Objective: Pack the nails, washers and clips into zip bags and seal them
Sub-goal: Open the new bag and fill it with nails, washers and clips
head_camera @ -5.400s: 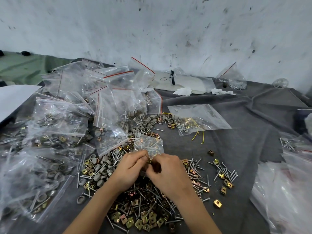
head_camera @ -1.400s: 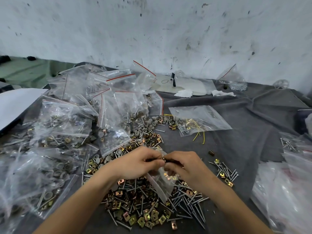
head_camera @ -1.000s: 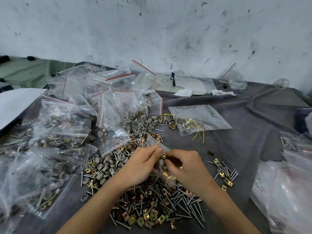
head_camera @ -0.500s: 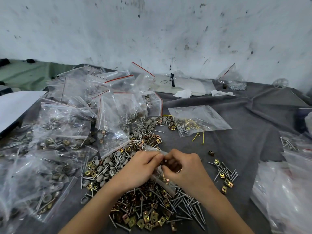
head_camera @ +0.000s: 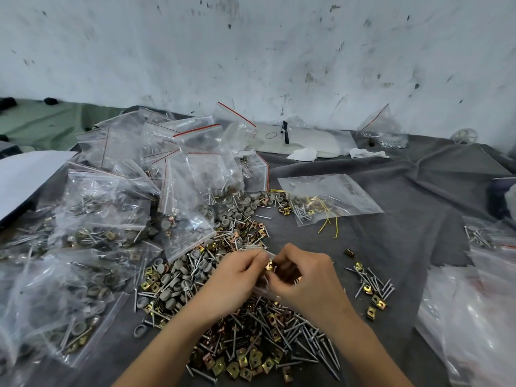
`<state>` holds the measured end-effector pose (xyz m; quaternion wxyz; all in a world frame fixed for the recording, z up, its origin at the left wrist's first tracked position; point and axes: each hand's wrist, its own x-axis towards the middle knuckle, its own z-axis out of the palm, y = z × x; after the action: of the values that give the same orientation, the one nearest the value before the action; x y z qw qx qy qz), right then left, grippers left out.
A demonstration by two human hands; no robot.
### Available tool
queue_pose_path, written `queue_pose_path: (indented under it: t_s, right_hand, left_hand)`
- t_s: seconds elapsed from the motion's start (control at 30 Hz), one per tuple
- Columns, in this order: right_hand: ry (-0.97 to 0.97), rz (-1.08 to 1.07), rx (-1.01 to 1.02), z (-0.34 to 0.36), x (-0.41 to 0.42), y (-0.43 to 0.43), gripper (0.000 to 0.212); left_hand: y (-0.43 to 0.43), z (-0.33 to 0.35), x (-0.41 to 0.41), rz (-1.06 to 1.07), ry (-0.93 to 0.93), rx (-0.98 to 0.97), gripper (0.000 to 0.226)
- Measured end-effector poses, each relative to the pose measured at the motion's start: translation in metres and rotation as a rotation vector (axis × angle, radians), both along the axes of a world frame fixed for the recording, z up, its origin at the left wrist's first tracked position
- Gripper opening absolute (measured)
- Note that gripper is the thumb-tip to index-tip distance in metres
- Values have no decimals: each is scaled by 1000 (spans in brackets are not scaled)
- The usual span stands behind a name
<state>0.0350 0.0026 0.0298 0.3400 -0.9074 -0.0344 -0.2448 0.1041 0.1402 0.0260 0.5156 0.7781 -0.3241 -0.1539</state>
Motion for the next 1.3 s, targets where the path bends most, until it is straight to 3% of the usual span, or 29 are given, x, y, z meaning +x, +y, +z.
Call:
queue_pose_path:
  t_s: [0.17,0.3,0.43,0.53,0.63,0.77,0.93,1.13,1.3]
  right_hand:
    - [-1,-48,-20,-5,1,-2,25]
    - [62,-184,142,-8,-7,-26,24]
    - [124,-102,238,-4,0,-16,17]
    - [171,-124,482,-2,-2,-15,15]
    - [135,-163,602,1,-14,-22,12]
    - [56,-45,741,6,-30,-13,14]
    - [87,31,726,1,-37,4,31]
    - [46,-56,861,-3,-39,-1,17]
    - [117,-45,930,0,-39,-4,28]
  left_hand:
    - [-2,-4,-4,125,-25,14,38]
    - [13,1,7,293,22,-66,37]
    - [1,1,7,170,-7,-17,35]
    - [0,-2,7,135,64,-53,31]
    - [6,-2,6,107,148,-120,28]
    - [3,-3,1,130,203,-203,23]
    - [1,-3,-6,120,266,-288,24]
    - [4,-4,-10,104,316,-331,25]
    - [4,-3,-10,130,295,-307,23]
